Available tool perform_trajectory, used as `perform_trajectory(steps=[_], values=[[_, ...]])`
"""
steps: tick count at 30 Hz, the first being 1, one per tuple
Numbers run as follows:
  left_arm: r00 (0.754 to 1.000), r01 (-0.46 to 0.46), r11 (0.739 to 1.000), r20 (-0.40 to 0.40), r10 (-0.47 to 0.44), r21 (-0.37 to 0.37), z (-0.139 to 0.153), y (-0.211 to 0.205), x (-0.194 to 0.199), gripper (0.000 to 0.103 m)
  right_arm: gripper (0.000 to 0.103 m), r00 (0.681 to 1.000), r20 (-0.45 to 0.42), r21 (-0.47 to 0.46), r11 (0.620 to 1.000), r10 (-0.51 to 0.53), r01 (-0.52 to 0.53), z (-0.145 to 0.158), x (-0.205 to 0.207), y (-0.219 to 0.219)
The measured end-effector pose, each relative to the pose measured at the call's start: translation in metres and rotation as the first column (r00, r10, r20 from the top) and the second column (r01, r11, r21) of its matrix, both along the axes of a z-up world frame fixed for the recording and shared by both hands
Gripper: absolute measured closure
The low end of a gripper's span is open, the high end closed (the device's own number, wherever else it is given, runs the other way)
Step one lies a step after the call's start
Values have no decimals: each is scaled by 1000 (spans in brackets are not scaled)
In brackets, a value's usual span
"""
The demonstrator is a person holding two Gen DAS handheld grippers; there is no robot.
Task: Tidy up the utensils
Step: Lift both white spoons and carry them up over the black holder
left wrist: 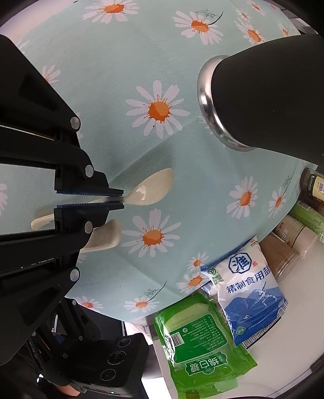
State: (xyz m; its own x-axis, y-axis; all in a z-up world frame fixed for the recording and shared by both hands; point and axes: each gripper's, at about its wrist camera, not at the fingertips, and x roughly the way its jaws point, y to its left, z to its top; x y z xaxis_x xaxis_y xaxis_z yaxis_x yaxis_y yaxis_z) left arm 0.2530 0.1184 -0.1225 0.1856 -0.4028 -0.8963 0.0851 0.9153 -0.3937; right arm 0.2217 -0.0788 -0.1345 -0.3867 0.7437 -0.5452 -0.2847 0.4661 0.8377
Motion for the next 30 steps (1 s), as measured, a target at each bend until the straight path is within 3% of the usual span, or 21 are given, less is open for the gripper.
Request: perform_trajectory(steps=[10,16,23,30], values=[[997,-67,998,25,67,-8,8,6,-7,100,98,1000,5,37,999,-26,26,7,21,-13],[987,-133,991,91,133,-9,37,9,-18,100,98,999,45,86,996,-22,18,23,40,-7],[955,-224,975,197,221,-10,76,8,-39,100,98,991,132,147,989,0,-19,50,61,5],[893,-319,948,333,303,-7,120,6,-59,100,98,976,217,222,973,22,-72,82,81,19]])
